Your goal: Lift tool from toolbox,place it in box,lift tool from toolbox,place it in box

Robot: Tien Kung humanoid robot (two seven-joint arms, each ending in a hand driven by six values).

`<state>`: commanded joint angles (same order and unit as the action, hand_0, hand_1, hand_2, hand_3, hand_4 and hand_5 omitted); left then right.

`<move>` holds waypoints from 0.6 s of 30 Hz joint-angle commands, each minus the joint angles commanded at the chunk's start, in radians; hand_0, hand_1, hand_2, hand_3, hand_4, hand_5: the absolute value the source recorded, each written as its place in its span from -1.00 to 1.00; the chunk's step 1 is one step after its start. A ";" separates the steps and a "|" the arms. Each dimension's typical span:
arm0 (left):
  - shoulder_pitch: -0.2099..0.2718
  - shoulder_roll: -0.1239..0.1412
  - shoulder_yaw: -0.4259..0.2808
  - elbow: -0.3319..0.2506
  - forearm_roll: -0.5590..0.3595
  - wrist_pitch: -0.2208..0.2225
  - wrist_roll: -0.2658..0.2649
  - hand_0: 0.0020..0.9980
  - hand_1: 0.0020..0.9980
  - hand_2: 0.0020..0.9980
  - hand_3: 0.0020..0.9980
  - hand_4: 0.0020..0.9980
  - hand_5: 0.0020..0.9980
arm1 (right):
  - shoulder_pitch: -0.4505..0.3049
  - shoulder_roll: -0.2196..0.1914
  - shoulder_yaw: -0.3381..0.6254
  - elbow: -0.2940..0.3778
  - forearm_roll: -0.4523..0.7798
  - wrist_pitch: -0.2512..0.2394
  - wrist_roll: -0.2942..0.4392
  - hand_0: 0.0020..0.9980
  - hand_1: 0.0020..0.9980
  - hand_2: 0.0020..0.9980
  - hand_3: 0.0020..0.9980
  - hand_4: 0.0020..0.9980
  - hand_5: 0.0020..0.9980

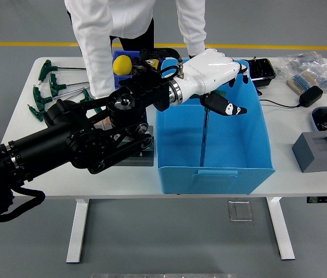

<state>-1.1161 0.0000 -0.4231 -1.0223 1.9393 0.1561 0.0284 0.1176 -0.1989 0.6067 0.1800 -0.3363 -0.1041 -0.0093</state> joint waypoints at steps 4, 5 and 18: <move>0.015 0.000 -0.005 -0.021 0.001 0.011 0.000 -0.29 -0.06 0.14 0.36 0.78 0.35 | -0.002 0.001 0.006 0.000 -0.001 -0.001 0.000 0.28 0.26 0.52 0.58 1.00 0.94; 0.025 0.000 -0.002 -0.028 -0.005 0.018 0.001 -0.28 -0.03 0.15 0.37 0.78 0.35 | -0.003 0.001 0.009 0.000 -0.001 -0.001 0.001 0.28 0.25 0.50 0.58 1.00 0.94; 0.220 0.040 -0.063 -0.143 0.055 0.035 -0.008 -0.29 -0.10 0.07 0.38 0.79 0.35 | -0.026 0.016 0.051 0.000 0.007 -0.007 0.012 0.27 0.24 0.50 0.58 1.00 0.94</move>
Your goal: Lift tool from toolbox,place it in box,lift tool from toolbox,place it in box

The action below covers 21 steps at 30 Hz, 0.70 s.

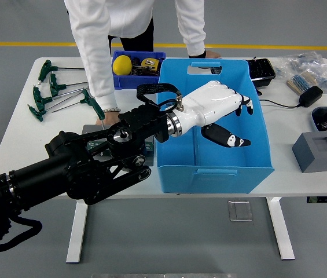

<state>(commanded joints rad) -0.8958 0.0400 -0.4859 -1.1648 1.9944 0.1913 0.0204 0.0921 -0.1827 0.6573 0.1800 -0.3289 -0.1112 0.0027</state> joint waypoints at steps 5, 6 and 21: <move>0.110 0.061 -0.125 -0.105 0.028 0.067 -0.019 -0.34 -0.19 -0.02 0.37 0.79 0.32 | -0.011 0.008 0.020 0.000 -0.002 -0.004 0.001 0.27 0.24 0.49 0.58 1.00 0.94; 0.139 0.071 -0.163 -0.131 0.029 0.084 -0.018 -0.34 -0.19 -0.02 0.37 0.79 0.32 | -0.014 0.010 0.022 0.000 -0.001 -0.004 0.001 0.27 0.24 0.49 0.58 1.00 0.94; 0.575 0.009 -0.669 -0.371 -0.301 0.292 0.115 -0.50 -0.28 -0.06 0.31 0.73 0.28 | -0.032 0.030 0.038 0.000 -0.004 -0.010 -0.003 0.27 0.24 0.50 0.58 1.00 0.95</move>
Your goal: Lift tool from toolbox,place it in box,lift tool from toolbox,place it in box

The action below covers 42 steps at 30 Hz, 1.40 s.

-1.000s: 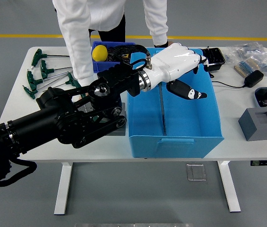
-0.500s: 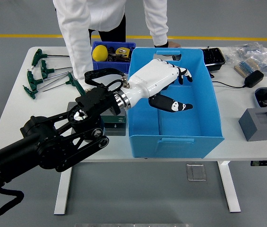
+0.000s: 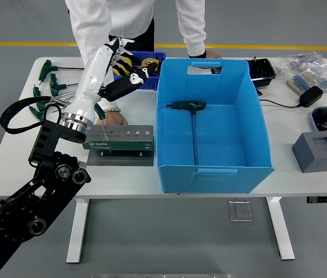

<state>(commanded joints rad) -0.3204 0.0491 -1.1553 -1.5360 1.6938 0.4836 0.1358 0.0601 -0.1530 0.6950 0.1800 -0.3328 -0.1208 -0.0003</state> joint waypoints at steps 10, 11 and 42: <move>0.136 -0.013 -0.150 -0.021 -0.403 0.162 0.081 -0.55 -0.34 -0.06 0.36 0.68 0.41 | -0.001 0.002 -0.001 0.000 0.006 0.001 0.000 0.27 0.24 0.49 0.58 1.00 0.94; 0.147 -0.013 -0.159 -0.017 -0.449 0.162 0.087 -0.55 -0.34 -0.06 0.36 0.68 0.41 | -0.001 0.002 0.001 0.000 0.005 0.000 0.000 0.27 0.24 0.49 0.58 1.00 0.94; 0.136 -0.008 -0.069 0.127 -0.941 0.071 0.133 -0.53 -0.30 0.09 0.62 0.60 0.90 | 0.011 0.001 0.005 0.000 -0.011 0.001 -0.009 0.27 0.23 0.49 0.57 1.00 0.94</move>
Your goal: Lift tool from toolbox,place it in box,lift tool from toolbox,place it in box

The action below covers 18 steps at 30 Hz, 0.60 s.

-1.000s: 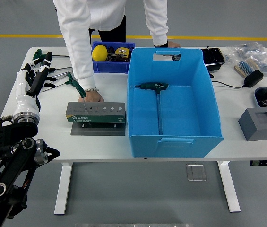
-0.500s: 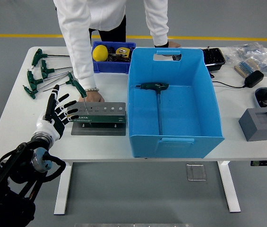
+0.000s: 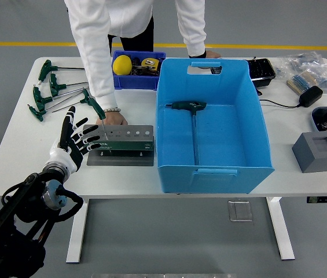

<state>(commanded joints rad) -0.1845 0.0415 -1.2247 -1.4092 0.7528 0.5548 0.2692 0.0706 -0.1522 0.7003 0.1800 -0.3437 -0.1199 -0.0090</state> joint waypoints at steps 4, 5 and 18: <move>-0.009 0.000 0.013 0.015 -0.008 -0.006 0.001 -0.53 -0.29 0.10 0.62 0.60 0.92 | 0.000 0.000 -0.002 0.000 0.000 0.000 -0.001 0.27 0.24 0.49 0.57 1.00 0.94; -0.013 -0.001 0.016 0.021 -0.010 -0.009 0.001 -0.53 -0.29 0.10 0.62 0.60 0.92 | 0.001 0.000 -0.002 0.000 0.000 0.000 -0.001 0.27 0.24 0.49 0.57 1.00 0.94; -0.060 0.001 0.040 0.071 0.000 -0.014 -0.013 -0.53 -0.28 0.11 0.62 0.61 0.95 | 0.001 -0.001 -0.002 0.000 -0.006 0.003 -0.002 0.27 0.24 0.49 0.57 1.00 0.94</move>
<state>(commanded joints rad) -0.2441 0.0424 -1.1852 -1.3387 0.7533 0.5405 0.2564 0.0715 -0.1530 0.6981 0.1800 -0.3500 -0.1167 -0.0112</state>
